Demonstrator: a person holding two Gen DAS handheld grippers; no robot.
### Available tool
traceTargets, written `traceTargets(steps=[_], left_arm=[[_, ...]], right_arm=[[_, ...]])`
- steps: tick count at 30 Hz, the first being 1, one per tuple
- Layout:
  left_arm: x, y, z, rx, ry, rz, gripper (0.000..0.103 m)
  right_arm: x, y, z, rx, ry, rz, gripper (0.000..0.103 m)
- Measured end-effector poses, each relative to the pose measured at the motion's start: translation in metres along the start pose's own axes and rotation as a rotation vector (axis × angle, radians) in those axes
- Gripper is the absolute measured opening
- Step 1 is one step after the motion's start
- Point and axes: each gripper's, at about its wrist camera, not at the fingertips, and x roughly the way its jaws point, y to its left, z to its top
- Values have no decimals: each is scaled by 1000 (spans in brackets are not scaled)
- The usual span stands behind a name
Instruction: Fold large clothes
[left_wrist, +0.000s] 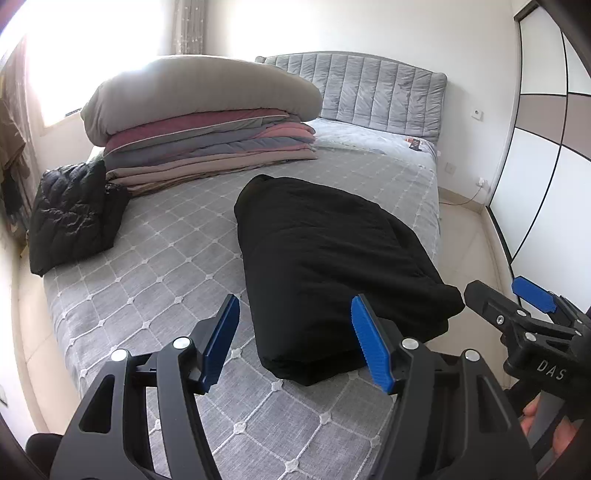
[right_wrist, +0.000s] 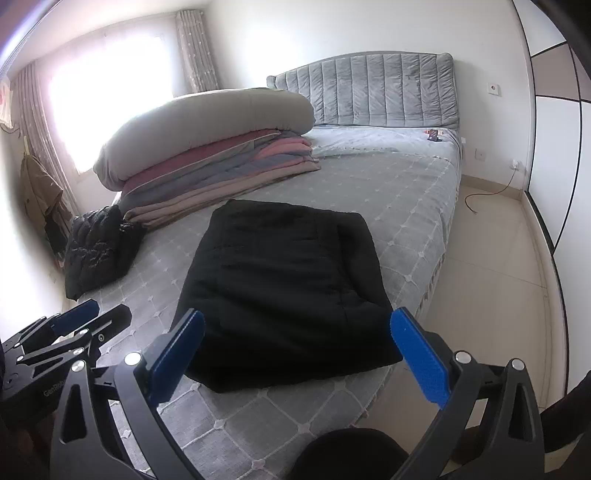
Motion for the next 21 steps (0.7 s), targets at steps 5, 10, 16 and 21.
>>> traceTargets(steps=[5,10,16,21], left_arm=[[2,1,1,-3,5,-4,60],[4,3,1,-5,9,-7,61],[19,43,10,-82,50,-34,61],[103,131,23,-353,256,-257,62]], right_arm=[[0,-1,1,-4,0,-1,98],[1,-3,1,-4,7,6,98],[30,-60,20,102,85,68,98],[120,-144,40,255,358,188,98]])
